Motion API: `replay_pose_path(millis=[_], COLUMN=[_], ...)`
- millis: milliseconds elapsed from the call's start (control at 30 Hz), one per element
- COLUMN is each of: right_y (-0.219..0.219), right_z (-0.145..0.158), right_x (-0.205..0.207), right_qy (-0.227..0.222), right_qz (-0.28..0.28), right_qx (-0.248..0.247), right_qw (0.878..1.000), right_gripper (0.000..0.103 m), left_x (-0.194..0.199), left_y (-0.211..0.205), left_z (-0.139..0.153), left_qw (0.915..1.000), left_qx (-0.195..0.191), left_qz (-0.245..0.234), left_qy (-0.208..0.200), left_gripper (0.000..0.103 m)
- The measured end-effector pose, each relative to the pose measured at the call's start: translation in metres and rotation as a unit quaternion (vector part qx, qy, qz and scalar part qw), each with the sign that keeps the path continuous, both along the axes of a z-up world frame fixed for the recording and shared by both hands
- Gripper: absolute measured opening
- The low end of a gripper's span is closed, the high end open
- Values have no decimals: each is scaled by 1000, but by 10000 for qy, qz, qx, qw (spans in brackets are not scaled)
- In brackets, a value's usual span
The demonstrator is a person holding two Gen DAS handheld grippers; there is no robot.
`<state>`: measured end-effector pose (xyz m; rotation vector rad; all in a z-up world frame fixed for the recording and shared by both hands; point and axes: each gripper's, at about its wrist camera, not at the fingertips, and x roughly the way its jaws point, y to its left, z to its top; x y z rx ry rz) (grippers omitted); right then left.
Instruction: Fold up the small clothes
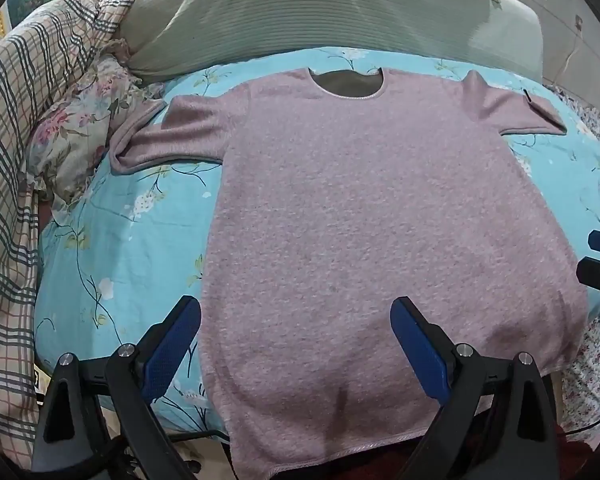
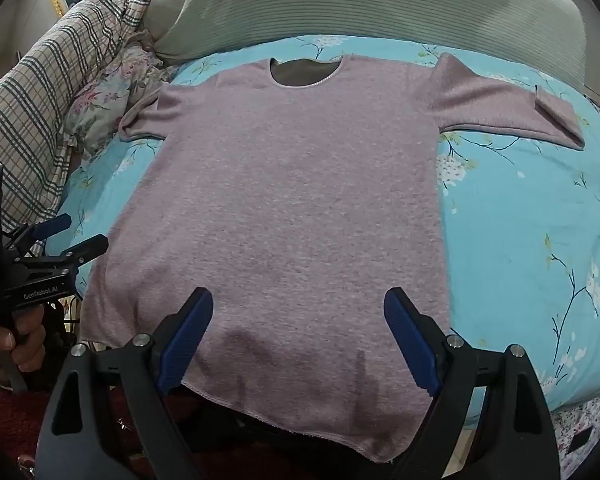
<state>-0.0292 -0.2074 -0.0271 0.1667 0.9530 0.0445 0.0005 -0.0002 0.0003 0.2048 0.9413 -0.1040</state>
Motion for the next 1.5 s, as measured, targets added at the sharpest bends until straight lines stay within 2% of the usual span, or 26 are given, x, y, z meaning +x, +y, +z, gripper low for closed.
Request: replay_pose_path(millis=[767,967,1167,1233,1400,1500], right_y=[4,2,3,4,6,2], right_z=[1,0,1,1,3,3], right_x=[5,8,9,10,9,10], right_qy=[-17,143,89,235,-43,-19], right_qz=[110,109,117,110,125,95], right_qx=[-45,-149,-40,-99,-18,47], right_qw=[9999,9997,9999,9996,9999,9999], right_gripper=[88,88,88,88,88,88], left_x=[4,2,6,8,9,12], left_y=[9,7,0,-1,-4,-5], left_z=[-4,-7,-8,-7,-8,-9], left_qw=[10000,10000,9999,9998,10000,10000], left_qx=[-22,34,116,140,60,3], left_qz=[-29,-47,-45,-36,-39,-48], left_qy=[-5,46,103,160,45,32], left_gripper=[96,96,96,96,96,96])
